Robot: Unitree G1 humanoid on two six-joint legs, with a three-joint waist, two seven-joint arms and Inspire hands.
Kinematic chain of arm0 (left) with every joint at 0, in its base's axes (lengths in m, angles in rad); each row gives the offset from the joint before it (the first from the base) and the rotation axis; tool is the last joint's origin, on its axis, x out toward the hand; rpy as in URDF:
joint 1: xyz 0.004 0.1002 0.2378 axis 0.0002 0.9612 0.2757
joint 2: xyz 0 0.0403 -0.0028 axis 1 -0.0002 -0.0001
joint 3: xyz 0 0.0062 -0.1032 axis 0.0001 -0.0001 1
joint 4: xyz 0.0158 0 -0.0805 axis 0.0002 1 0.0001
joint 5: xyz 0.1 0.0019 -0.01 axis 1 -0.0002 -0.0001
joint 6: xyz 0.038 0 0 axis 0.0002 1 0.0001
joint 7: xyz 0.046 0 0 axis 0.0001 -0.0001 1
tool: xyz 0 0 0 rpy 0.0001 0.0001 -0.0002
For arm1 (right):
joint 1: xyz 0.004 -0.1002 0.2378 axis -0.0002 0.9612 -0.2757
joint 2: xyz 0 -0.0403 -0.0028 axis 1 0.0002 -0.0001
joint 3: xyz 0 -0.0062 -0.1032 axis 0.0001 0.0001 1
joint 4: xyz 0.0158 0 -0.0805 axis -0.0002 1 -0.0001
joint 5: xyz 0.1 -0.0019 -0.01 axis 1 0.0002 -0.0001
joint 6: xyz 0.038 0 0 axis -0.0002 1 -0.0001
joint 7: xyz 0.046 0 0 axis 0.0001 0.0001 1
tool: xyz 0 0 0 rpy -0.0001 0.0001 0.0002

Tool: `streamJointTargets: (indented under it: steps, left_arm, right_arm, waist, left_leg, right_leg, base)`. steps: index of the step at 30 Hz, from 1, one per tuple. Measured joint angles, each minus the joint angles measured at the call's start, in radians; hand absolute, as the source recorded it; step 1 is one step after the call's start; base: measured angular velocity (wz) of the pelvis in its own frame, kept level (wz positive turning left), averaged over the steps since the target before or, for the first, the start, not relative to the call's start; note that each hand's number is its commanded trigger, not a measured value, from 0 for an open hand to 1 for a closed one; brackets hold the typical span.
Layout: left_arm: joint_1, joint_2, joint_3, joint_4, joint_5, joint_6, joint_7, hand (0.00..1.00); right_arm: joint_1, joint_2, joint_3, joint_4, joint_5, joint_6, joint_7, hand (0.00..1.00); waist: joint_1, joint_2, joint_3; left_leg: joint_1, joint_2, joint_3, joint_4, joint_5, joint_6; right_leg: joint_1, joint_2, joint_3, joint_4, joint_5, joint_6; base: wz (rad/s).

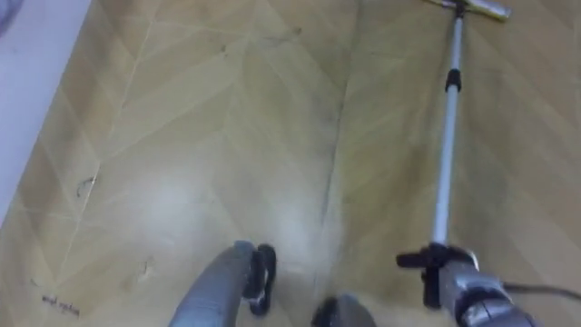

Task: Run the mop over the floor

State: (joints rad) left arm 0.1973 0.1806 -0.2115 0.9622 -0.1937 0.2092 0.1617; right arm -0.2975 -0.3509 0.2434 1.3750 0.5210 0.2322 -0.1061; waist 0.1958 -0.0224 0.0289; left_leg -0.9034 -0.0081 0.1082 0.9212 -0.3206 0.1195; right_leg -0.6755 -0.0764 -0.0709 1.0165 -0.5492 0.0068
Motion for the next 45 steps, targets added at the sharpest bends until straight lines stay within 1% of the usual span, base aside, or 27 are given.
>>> streamJointTargets:
  steps: [1, 2, 3, 4, 6, 8, 10, 11, 12, 13, 14, 16, 17, 18, 20, 21, 22, 23, 24, 25, 26, 31, 33, 35, 37, 39, 45]
  left_arm:
    - [-0.007, -0.003, 0.001, 0.000, 0.011, -0.005, -0.001, 0.00]
    - [-0.018, -0.009, 0.001, -0.005, 0.031, -0.012, -0.001, 0.00]
    - [-0.025, -0.011, 0.002, -0.008, 0.033, -0.024, 0.001, 0.00]
    - [-0.030, -0.011, 0.003, -0.007, 0.034, -0.027, 0.003, 0.00]
    - [-0.036, -0.011, 0.006, -0.007, 0.055, -0.036, 0.015, 0.00]
    - [-0.045, -0.012, 0.005, 0.003, 0.074, -0.036, 0.024, 0.00]
    - [-0.048, -0.017, -0.001, 0.007, 0.078, -0.034, 0.024, 0.00]
    - [-0.044, -0.023, -0.009, 0.008, 0.077, -0.031, 0.024, 0.00]
    - [-0.038, -0.030, -0.009, 0.009, 0.076, -0.022, 0.024, 0.00]
    - [-0.033, -0.034, -0.009, 0.009, 0.075, -0.016, 0.025, 0.00]
    - [-0.022, -0.040, -0.009, 0.009, 0.066, -0.010, 0.025, 0.00]
    - [-0.025, -0.040, -0.006, 0.008, 0.066, 0.003, 0.026, 0.00]
    - [-0.027, -0.039, -0.009, 0.007, 0.059, 0.003, 0.032, 0.00]
    - [-0.023, -0.035, -0.010, 0.003, 0.036, 0.004, 0.032, 0.00]
    - [0.002, -0.025, -0.010, -0.025, 0.026, 0.004, 0.033, 0.00]
    - [0.014, -0.016, -0.009, -0.045, 0.027, 0.003, 0.033, 0.00]
    - [0.016, -0.011, -0.008, -0.048, 0.028, 0.001, 0.032, 0.00]
    - [0.023, -0.008, -0.004, -0.049, 0.029, -0.004, 0.032, 0.00]
    - [0.036, -0.008, 0.000, -0.046, 0.029, -0.004, 0.031, 0.00]
    - [0.044, -0.008, -0.001, -0.047, 0.029, -0.004, 0.030, 0.00]
    - [0.051, -0.008, -0.001, -0.043, 0.029, -0.004, 0.027, 0.00]
    - [-0.001, -0.014, 0.036, -0.006, 0.053, -0.002, 0.017, 0.00]
    - [-0.041, -0.023, 0.058, 0.029, 0.078, -0.002, 0.018, 0.00]
    - [-0.058, -0.018, 0.073, 0.042, 0.075, 0.001, 0.024, 0.00]
    - [-0.062, -0.014, 0.075, 0.045, 0.078, 0.004, 0.035, 0.00]
    - [-0.065, -0.025, 0.089, 0.053, 0.080, 0.002, 0.050, 0.00]
    - [-0.039, -0.011, 0.096, 0.077, 0.081, 0.003, 0.055, 0.00]
  right_arm:
    - [0.027, -0.009, 0.005, 0.012, 0.000, -0.002, 0.003, 1.00]
    - [0.084, -0.025, 0.013, 0.035, -0.007, -0.003, -0.004, 1.00]
    - [0.151, -0.034, 0.018, 0.042, -0.015, -0.003, -0.023, 1.00]
    - [0.182, -0.033, 0.017, 0.043, -0.021, -0.003, -0.035, 1.00]
    - [0.248, 0.004, 0.007, 0.041, -0.057, -0.005, -0.086, 1.00]
    - [0.273, 0.053, 0.005, 0.038, -0.061, -0.005, -0.113, 1.00]
    - [0.280, 0.093, 0.000, 0.033, -0.057, -0.006, -0.126, 1.00]
    - [0.281, 0.108, -0.001, 0.032, -0.055, -0.005, -0.131, 1.00]
    - [0.281, 0.116, -0.008, 0.030, -0.055, -0.001, -0.135, 1.00]
    - [0.277, 0.116, -0.013, 0.026, -0.055, 0.005, -0.135, 1.00]
    - [0.257, 0.113, -0.021, 0.016, -0.056, 0.012, -0.141, 1.00]
    - [0.211, 0.105, -0.043, 0.011, -0.058, 0.032, -0.144, 1.00]
    - [0.167, 0.093, -0.052, 0.013, -0.057, 0.036, -0.143, 1.00]
    - [0.119, 0.078, -0.070, 0.010, -0.057, 0.046, -0.140, 1.00]
    - [0.036, 0.057, -0.066, -0.001, -0.057, 0.043, -0.137, 1.00]
    - [0.000, 0.044, -0.062, -0.016, -0.048, 0.027, -0.130, 1.00]
    - [-0.015, 0.042, -0.061, -0.024, -0.044, 0.020, -0.127, 1.00]
    - [-0.036, 0.037, -0.065, -0.035, -0.043, 0.003, -0.115, 1.00]
    - [-0.037, 0.039, -0.069, -0.043, -0.042, -0.019, -0.099, 1.00]
    - [-0.033, 0.042, -0.067, -0.043, -0.041, -0.025, -0.092, 1.00]
    - [-0.018, 0.045, -0.068, -0.044, -0.038, -0.024, -0.081, 1.00]
    - [0.132, 0.031, -0.058, -0.031, -0.060, -0.035, -0.055, 1.00]
    - [0.190, 0.038, -0.058, 0.000, -0.138, -0.036, -0.069, 1.00]
    - [0.212, 0.059, -0.057, 0.008, -0.194, -0.032, -0.086, 1.00]
    - [0.227, 0.085, -0.048, 0.016, -0.226, -0.031, -0.089, 1.00]
    - [0.250, 0.108, -0.047, 0.024, -0.261, -0.031, -0.086, 1.00]
    - [0.296, 0.113, -0.050, 0.027, -0.359, -0.012, -0.042, 1.00]
  waist:
    - [-0.002, 0.003, -0.0009]
    - [-0.015, 0.019, -0.0027]
    - [-0.028, 0.040, -0.0079]
    - [-0.034, 0.051, -0.0123]
    - [-0.078, 0.090, -0.0131]
    - [-0.102, 0.096, -0.0143]
    - [-0.112, 0.091, -0.0133]
    - [-0.112, 0.091, -0.0131]
    - [-0.111, 0.090, -0.0122]
    - [-0.109, 0.085, -0.0095]
    - [-0.107, 0.086, -0.0114]
    - [-0.108, 0.078, -0.0110]
    - [-0.108, 0.072, -0.0085]
    - [-0.105, 0.061, -0.0079]
    - [-0.080, 0.032, -0.0076]
    - [-0.068, 0.021, -0.0045]
    - [-0.056, 0.012, -0.0002]
    - [-0.033, 0.011, -0.0017]
    - [-0.026, 0.007, -0.0017]
    - [-0.026, 0.007, -0.0019]
    - [-0.025, 0.008, -0.0035]
    - [-0.033, 0.038, -0.0061]
    - [-0.048, 0.061, -0.0076]
    - [-0.064, 0.071, -0.0101]
    - [-0.086, 0.067, -0.0083]
    - [-0.102, 0.052, -0.0056]
    - [-0.141, 0.007, -0.0179]
  left_leg:
    - [0.010, -0.015, 0.001, 0.001, -0.011, 0.008]
    - [0.028, -0.043, -0.004, 0.003, -0.032, 0.024]
    - [0.046, -0.061, -0.016, 0.009, -0.054, 0.037]
    - [0.054, -0.068, -0.025, 0.009, -0.067, 0.038]
    - [0.084, -0.078, -0.059, 0.002, -0.093, 0.044]
    - [0.111, -0.077, -0.063, -0.017, -0.105, 0.040]
    - [0.149, -0.078, -0.063, -0.040, -0.114, 0.034]
    - [0.179, -0.078, -0.062, -0.045, -0.132, 0.028]
    - [0.208, -0.078, -0.064, -0.040, -0.155, 0.021]
    - [0.219, -0.077, -0.067, -0.035, -0.165, 0.015]
    - [0.233, -0.074, -0.073, -0.029, -0.182, 0.003]
    - [0.237, -0.072, -0.075, -0.004, -0.195, -0.017]
    - [0.222, -0.067, -0.066, 0.040, -0.191, -0.029]
    - [0.192, -0.049, -0.043, 0.111, -0.169, -0.068]
    - [0.144, -0.015, -0.009, 0.190, -0.129, -0.122]
    - [0.100, 0.005, -0.011, 0.171, -0.132, -0.124]
    - [0.080, 0.017, -0.011, 0.138, -0.131, -0.124]
    - [0.053, 0.032, -0.026, 0.042, -0.120, -0.122]
    - [0.050, 0.033, -0.036, -0.022, -0.057, -0.108]
    - [0.063, 0.033, -0.039, -0.040, -0.033, -0.103]
    - [0.100, 0.035, -0.038, -0.067, -0.003, -0.077]
    - [0.193, 0.017, -0.044, -0.098, -0.030, -0.025]
    - [0.250, 0.010, -0.037, -0.129, -0.037, -0.011]
    - [0.293, 0.009, -0.029, -0.164, -0.037, -0.005]
    - [0.356, 0.007, -0.015, -0.215, -0.030, -0.004]
    - [0.453, -0.003, -0.001, -0.305, -0.012, -0.006]
    - [0.684, -0.019, 0.005, -0.504, 0.040, -0.030]
  right_leg:
    - [-0.005, -0.012, 0.004, 0.033, 0.016, 0.009]
    - [-0.020, -0.029, 0.019, 0.104, 0.063, 0.023]
    - [-0.050, -0.026, 0.044, 0.185, 0.135, 0.027]
    - [-0.068, -0.025, 0.047, 0.213, 0.159, 0.029]
    - [-0.160, 0.002, 0.045, 0.224, 0.160, 0.033]
    - [-0.224, 0.029, 0.044, 0.121, 0.163, 0.032]
    - [-0.242, 0.040, 0.034, -0.063, 0.190, 0.005]
    - [-0.227, 0.044, 0.022, -0.156, 0.227, -0.013]
    - [-0.209, 0.045, 0.014, -0.185, 0.254, -0.030]
    - [-0.197, 0.047, 0.011, -0.183, 0.259, -0.035]
    - [-0.178, 0.043, -0.005, -0.177, 0.267, -0.049]
    - [-0.174, 0.032, -0.023, -0.143, 0.250, -0.079]
    - [-0.175, 0.030, -0.026, -0.117, 0.224, -0.081]
    - [-0.178, 0.036, -0.018, -0.095, 0.199, -0.071]
    - [-0.182, 0.050, 0.002, -0.090, 0.193, -0.077]
    - [-0.180, 0.058, 0.005, -0.099, 0.199, -0.082]
    - [-0.177, 0.066, 0.010, -0.104, 0.206, -0.090]
    - [-0.163, 0.078, 0.011, -0.121, 0.212, -0.091]
    - [-0.135, 0.079, 0.011, -0.135, 0.209, -0.084]
    - [-0.116, 0.079, 0.011, -0.146, 0.209, -0.077]
    - [-0.080, 0.078, 0.011, -0.169, 0.212, -0.063]
    - [0.040, 0.058, -0.016, -0.238, 0.207, -0.033]
    - [0.098, 0.056, -0.012, -0.277, 0.212, -0.015]
    - [0.141, 0.053, -0.014, -0.315, 0.222, -0.006]
    - [0.194, 0.047, -0.021, -0.369, 0.236, -0.003]
    - [0.274, 0.041, -0.019, -0.444, 0.257, 0.000]
    - [0.487, 0.038, -0.045, -0.612, 0.288, -0.012]
  base:
    - [0.49]
    - [0.51]
    - [0.47]
    - [0.28]
    - [0.13]
    - [0.00]
    - [-0.07]
    - [0.00]
    - [0.00]
    - [0.00]
    - [0.06]
    - [0.21]
    - [0.30]
    - [0.19]
    - [-0.16]
    - [-0.20]
    - [-0.20]
    - [-0.22]
    - [-0.17]
    - [0.00]
    - [0.05]
    - [0.09]
    - [-0.08]
    - [-0.17]
    - [-0.24]
    - [-0.15]
    - [-0.01]
